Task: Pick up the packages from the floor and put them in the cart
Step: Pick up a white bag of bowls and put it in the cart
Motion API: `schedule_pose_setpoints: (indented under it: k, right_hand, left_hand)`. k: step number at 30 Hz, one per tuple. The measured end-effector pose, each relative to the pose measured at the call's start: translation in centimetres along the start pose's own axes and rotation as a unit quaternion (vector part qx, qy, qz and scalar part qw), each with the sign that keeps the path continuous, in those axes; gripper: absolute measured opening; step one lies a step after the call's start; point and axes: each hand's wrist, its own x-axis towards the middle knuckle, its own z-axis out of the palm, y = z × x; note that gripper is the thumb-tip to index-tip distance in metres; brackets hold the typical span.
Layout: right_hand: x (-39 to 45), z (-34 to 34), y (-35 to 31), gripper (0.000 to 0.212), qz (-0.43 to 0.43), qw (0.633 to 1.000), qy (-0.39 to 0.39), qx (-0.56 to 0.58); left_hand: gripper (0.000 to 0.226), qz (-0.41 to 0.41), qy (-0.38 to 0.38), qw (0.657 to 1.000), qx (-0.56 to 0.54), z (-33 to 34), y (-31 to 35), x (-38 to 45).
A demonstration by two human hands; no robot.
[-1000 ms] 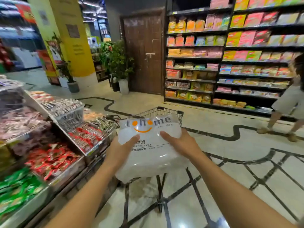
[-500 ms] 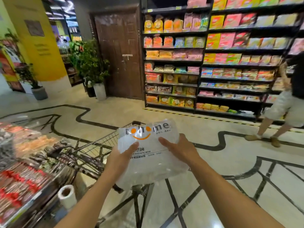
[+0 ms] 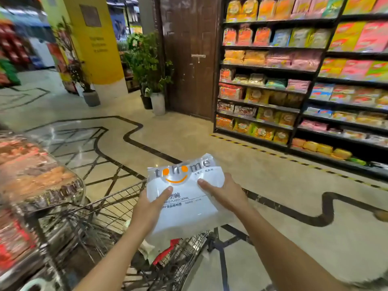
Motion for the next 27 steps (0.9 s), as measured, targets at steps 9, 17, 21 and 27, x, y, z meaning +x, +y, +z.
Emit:
schedule_pose_setpoints:
  k: [9,17,21,27]
  right_hand:
    - [16.1,6.6,-2.4,0.073,-0.044,0.995,-0.081,-0.031]
    - [27.0,12.9,-1.3,0.080,-0.040,0.987,-0.148,-0.039]
    - [31.5,18.4,2.3,0.121,-0.005,0.972,-0.218,-0.091]
    - [33.7,26.9,4.8,0.121,0.029,0.937,-0.319,-0.138]
  left_hand:
    - [0.074,-0.044,0.085,0.995,-0.041,1.0,-5.9,13.4]
    - [0.074,-0.106,0.136,0.983,-0.068,3.5,-10.9,21.8]
    - [0.077,-0.182,0.165,0.966,-0.083,4.5,-15.1,22.8]
    - [0.089,-0.315,0.237,0.912,-0.111,4.1,-23.8,23.7]
